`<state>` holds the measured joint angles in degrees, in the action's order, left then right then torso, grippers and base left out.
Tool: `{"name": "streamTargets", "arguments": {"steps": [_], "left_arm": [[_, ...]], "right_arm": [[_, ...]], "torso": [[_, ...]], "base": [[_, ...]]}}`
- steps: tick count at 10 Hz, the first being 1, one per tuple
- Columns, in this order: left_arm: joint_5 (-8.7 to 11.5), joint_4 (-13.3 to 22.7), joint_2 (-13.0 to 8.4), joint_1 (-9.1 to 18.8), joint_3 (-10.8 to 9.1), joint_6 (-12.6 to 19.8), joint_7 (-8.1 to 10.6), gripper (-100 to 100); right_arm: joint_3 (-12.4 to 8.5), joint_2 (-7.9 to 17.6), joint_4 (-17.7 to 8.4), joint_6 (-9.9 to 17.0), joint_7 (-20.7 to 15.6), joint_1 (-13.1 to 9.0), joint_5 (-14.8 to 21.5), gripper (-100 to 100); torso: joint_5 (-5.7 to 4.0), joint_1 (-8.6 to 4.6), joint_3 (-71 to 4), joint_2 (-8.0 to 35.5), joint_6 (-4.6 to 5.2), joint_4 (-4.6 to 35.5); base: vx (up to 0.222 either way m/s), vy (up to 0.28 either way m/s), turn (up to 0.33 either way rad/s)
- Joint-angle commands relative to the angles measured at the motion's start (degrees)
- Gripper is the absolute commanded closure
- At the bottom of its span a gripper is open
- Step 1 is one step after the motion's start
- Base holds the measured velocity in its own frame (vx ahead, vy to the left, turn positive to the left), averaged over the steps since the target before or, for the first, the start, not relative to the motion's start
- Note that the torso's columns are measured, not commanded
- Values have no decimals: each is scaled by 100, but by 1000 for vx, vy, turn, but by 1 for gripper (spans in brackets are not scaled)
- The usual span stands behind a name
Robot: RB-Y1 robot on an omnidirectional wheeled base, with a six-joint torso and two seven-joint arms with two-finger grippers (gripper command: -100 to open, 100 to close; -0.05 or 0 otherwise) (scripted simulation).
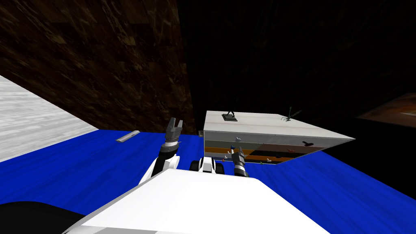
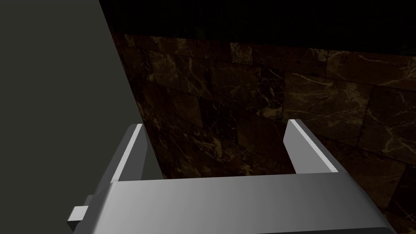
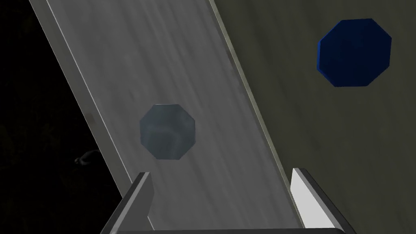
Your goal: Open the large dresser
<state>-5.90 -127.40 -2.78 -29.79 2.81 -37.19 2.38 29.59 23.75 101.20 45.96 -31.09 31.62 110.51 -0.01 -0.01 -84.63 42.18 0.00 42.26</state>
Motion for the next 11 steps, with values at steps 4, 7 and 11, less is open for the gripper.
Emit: {"name": "streamTargets", "arguments": {"steps": [4,7,11], "left_arm": [[0,0,0,0,0,0,0,0],[0,0,0,1,0,0,0,0],[0,0,1,1,0,0,0,0]], "right_arm": [[132,232,-327,612,-5,-38,836,-100],[199,374,-496,917,-17,-59,1233,-100],[167,459,-271,848,-117,36,1255,-100]], "torso": [[1,3,7,13,0,3],[0,0,6,10,0,2],[3,9,8,13,2,4]], "base": [[70,-29,9],[64,-24,12],[14,9,-28]]}}
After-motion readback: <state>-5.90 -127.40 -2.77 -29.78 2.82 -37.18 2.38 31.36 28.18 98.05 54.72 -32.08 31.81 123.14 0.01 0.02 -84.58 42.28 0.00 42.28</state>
